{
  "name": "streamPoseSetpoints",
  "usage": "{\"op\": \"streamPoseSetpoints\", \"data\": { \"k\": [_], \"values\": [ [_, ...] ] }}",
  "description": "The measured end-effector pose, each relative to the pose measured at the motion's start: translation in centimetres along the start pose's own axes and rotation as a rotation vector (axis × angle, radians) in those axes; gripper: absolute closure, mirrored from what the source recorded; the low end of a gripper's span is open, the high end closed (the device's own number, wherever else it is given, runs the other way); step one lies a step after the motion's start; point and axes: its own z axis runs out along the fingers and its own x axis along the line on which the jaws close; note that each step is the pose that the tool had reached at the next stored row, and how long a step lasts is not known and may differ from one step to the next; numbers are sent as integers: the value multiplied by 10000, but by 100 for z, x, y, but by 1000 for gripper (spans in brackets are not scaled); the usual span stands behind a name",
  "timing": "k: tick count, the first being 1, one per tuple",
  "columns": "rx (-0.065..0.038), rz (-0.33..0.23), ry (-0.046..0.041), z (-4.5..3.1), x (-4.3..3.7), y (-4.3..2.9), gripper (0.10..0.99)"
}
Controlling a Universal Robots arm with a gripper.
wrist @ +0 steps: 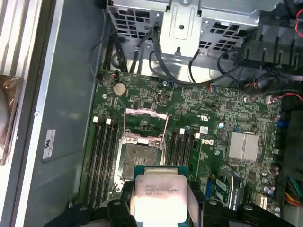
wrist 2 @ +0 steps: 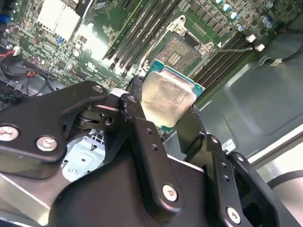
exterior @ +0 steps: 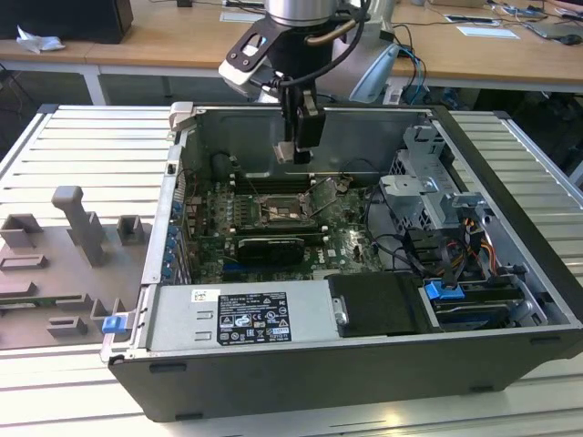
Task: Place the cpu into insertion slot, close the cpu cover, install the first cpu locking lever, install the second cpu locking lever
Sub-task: 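Place the cpu into insertion slot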
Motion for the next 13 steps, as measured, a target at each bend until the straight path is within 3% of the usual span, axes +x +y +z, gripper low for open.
{"op": "streamPoseSetpoints", "data": {
  "k": [6, 11, 13],
  "values": [
    [4, 168, -12, 156, 10, -6, 553],
    [3, 663, -78, 200, 10, -8, 553],
    [8, 775, -142, 221, 10, -10, 553]
  ]
}}
